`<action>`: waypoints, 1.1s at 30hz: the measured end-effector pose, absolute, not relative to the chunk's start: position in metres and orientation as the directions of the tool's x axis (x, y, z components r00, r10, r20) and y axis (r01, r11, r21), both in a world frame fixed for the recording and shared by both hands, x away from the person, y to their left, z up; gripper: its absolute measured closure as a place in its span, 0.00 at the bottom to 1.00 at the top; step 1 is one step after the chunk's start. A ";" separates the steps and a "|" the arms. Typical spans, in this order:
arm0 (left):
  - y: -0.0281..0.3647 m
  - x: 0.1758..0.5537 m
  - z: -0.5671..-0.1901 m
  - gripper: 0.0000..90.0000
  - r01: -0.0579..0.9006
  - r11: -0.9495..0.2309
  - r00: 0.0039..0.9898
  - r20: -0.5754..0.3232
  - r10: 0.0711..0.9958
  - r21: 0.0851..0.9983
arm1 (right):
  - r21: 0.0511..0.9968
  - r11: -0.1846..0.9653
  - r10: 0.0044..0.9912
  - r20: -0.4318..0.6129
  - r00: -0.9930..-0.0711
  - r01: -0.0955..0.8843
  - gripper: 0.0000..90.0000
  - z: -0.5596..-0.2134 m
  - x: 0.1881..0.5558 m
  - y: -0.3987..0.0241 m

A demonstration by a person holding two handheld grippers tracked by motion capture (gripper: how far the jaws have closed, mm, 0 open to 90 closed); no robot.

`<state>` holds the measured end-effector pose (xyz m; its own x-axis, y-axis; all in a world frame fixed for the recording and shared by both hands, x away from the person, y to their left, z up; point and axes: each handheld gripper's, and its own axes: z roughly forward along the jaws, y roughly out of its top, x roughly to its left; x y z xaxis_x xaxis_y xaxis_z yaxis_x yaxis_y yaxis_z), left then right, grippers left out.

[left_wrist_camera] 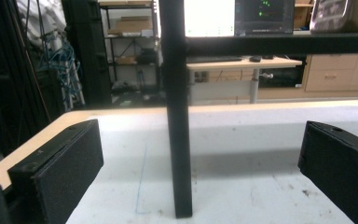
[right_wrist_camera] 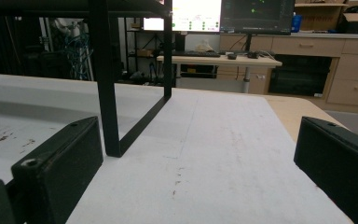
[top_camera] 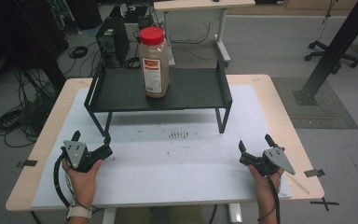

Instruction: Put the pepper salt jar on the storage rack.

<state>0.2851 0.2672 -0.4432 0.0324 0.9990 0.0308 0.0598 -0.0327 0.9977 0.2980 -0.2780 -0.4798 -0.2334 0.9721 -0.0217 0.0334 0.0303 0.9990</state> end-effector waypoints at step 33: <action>0.274 0.271 -0.480 0.02 0.031 0.022 0.042 -0.024 0.999 0.999 | 0.998 0.052 0.972 -0.041 -0.233 0.040 0.01 -0.479 0.298 -0.276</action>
<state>0.2714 0.2735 -0.4797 0.0419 0.9988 -0.0237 0.0307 0.0224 0.9993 0.2985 -0.2764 -0.4795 -0.2328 0.9717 -0.0412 0.0400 0.0518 0.9979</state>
